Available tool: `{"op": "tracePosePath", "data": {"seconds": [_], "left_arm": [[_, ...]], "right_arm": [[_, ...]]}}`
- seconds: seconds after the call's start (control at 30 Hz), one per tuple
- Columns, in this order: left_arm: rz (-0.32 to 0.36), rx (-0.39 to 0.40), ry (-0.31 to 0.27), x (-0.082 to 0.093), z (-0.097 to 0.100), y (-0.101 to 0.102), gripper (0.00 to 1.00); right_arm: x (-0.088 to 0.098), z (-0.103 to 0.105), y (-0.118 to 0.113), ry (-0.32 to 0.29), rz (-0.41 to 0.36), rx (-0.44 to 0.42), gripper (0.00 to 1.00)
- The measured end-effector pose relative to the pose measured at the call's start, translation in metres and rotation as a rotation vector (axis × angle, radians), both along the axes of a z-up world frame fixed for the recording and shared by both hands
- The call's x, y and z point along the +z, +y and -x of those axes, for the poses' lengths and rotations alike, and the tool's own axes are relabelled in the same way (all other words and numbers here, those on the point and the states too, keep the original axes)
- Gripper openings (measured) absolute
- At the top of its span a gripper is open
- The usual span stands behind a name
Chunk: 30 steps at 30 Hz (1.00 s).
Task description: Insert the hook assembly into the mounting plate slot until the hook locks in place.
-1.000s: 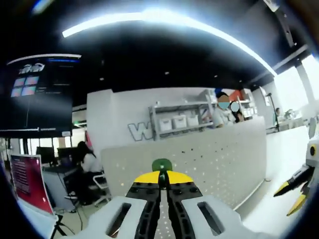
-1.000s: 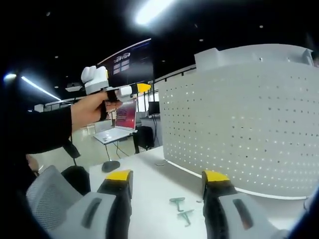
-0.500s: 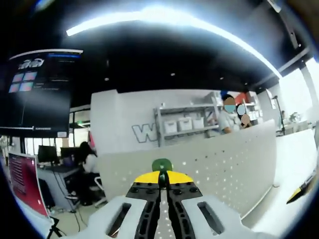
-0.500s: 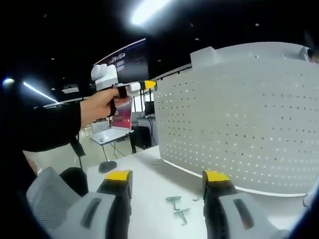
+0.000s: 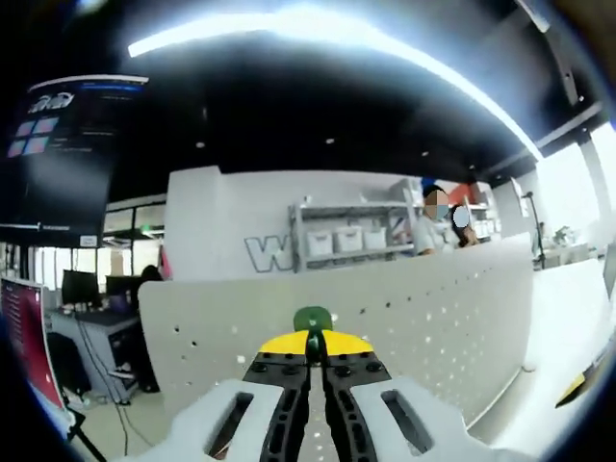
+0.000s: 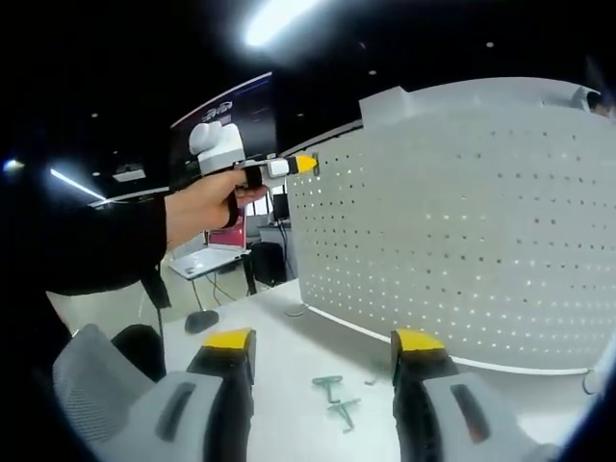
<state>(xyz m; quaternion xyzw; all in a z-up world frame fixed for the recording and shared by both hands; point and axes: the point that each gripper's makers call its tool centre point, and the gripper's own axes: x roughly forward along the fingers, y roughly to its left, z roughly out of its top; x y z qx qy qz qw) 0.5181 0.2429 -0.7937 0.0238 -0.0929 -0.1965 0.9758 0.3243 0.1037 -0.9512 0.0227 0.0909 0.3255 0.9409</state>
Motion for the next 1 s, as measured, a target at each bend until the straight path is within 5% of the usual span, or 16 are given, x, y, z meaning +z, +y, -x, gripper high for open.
{"op": "tracePosePath", "data": {"seconds": [0.5, 1.0], "left_arm": [[0.027, -0.055, 0.005, -0.002, -0.004, -0.047, 0.03], [0.035, -0.047, 0.022, -0.006, -0.008, -0.064, 0.03]], "right_arm": [[0.002, -0.002, -0.004, -0.001, -0.007, -0.012, 0.55], [0.006, 0.001, 0.0, -0.007, -0.019, 0.003, 0.55]]}}
